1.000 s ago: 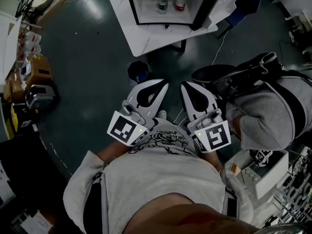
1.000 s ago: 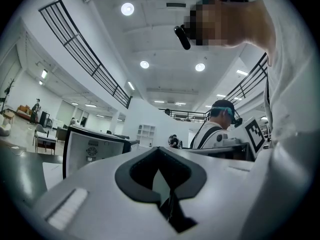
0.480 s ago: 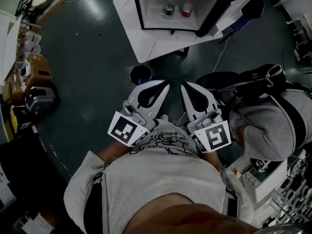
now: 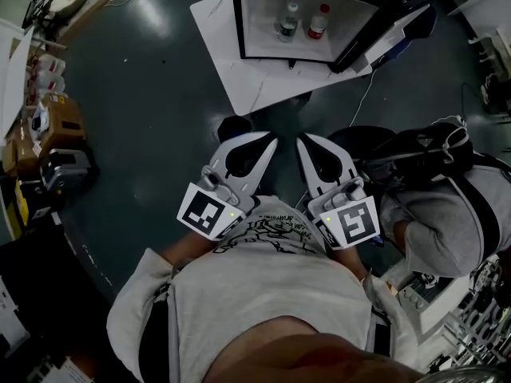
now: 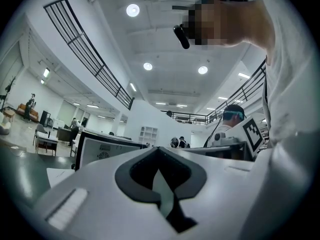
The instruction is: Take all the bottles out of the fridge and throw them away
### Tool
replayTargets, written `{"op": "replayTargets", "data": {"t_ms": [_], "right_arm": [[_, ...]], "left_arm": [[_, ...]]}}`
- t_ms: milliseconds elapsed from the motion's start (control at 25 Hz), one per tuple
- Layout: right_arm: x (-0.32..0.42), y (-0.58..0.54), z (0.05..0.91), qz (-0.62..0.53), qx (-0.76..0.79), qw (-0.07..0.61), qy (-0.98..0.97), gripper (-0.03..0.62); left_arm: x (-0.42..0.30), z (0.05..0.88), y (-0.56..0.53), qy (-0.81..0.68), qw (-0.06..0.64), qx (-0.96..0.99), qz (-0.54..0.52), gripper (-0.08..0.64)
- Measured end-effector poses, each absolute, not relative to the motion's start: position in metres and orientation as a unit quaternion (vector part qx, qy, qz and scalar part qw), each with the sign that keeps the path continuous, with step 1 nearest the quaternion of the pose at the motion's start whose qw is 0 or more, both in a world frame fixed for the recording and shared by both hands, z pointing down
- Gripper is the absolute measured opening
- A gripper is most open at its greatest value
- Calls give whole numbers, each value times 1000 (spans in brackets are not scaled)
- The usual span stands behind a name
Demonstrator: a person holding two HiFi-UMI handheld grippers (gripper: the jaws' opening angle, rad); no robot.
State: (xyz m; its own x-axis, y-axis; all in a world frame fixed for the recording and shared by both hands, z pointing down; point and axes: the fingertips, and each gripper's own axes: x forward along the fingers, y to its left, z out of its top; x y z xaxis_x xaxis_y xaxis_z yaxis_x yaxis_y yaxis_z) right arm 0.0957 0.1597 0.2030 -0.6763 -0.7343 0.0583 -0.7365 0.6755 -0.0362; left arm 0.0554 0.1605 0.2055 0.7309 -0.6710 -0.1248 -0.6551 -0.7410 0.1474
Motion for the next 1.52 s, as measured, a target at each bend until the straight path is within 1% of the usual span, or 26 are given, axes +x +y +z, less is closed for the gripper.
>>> {"op": "replayTargets", "data": {"t_ms": [400, 760, 1160, 1520], "right_arm": [[61, 124, 210, 26, 411, 21, -911, 9], [44, 112, 211, 28, 414, 29, -909, 9], [37, 103, 220, 41, 415, 39, -908, 9], [43, 91, 222, 40, 415, 37, -908, 9]], "left_arm": [[20, 210, 128, -347, 31, 933, -88, 9], [4, 211, 116, -336, 38, 937, -88, 9], [-4, 219, 110, -336, 54, 937, -85, 9], [0, 220, 99, -338, 52, 936, -85, 9]]}}
